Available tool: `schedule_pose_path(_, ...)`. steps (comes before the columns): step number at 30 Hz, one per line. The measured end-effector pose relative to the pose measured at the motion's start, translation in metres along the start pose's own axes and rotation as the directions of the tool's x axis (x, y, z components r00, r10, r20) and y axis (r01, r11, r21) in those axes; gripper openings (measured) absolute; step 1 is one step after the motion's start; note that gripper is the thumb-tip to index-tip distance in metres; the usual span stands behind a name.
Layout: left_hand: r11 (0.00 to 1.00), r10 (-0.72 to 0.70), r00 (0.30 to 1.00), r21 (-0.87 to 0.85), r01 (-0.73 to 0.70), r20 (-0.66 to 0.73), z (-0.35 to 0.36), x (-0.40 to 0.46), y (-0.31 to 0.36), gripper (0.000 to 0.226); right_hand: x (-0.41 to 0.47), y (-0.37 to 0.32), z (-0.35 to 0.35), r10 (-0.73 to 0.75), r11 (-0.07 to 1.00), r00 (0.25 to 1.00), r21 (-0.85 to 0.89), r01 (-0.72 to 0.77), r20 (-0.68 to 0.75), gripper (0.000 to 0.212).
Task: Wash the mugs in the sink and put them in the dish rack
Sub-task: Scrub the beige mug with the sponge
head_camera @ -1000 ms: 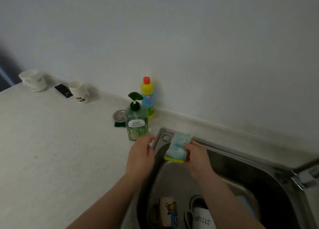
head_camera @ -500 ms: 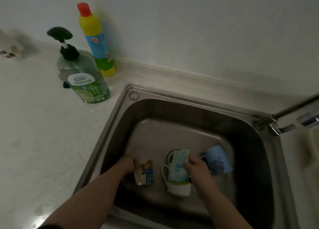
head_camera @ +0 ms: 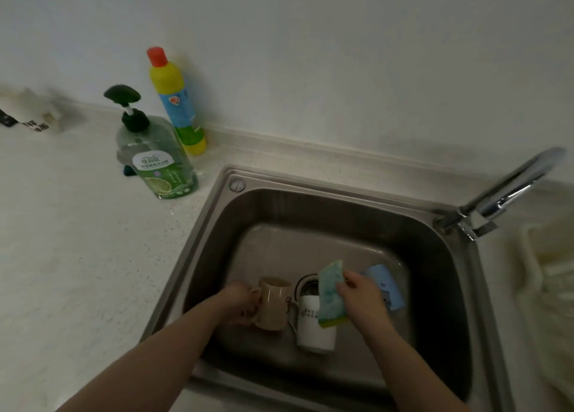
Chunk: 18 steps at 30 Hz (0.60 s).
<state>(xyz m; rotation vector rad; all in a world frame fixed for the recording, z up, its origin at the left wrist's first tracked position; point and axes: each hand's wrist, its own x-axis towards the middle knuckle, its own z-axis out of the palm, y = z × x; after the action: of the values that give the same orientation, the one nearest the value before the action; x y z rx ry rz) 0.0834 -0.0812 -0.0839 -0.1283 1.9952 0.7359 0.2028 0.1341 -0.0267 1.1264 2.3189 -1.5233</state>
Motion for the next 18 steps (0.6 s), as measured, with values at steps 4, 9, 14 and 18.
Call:
schedule_pose_path(4, 0.944, 0.254, 0.966, -0.208, -0.258, -0.043, -0.011, -0.046, 0.039, 0.014, -0.019, -0.039, -0.025, -0.278, 0.915, 0.953, -0.333, 0.226, -0.118, 0.018)
schedule_pose_path(9, 0.824, 0.511, 0.84, -0.174, -0.539, -0.183, -0.008, -0.099, 0.094, 0.012, -0.045, -0.077, -0.043, -0.625, 0.65, 0.778, -0.596, 0.471, -0.067, 0.028)
schedule_pose_path(14, 0.711, 0.678, 0.687, -0.004, -0.703, -0.262, -0.012, -0.127, 0.112, 0.02, -0.079, -0.089, -0.067, -0.779, 0.411, 0.618, -0.659, 0.63, 0.105, 0.037)
schedule_pose_path(18, 0.672, 0.74, 0.63, 0.209, -0.711, -0.235, -0.026, -0.145, 0.118, 0.022, -0.066, -0.073, -0.098, -0.775, -0.107, 0.498, -0.857, 0.504, 0.389, 0.07)
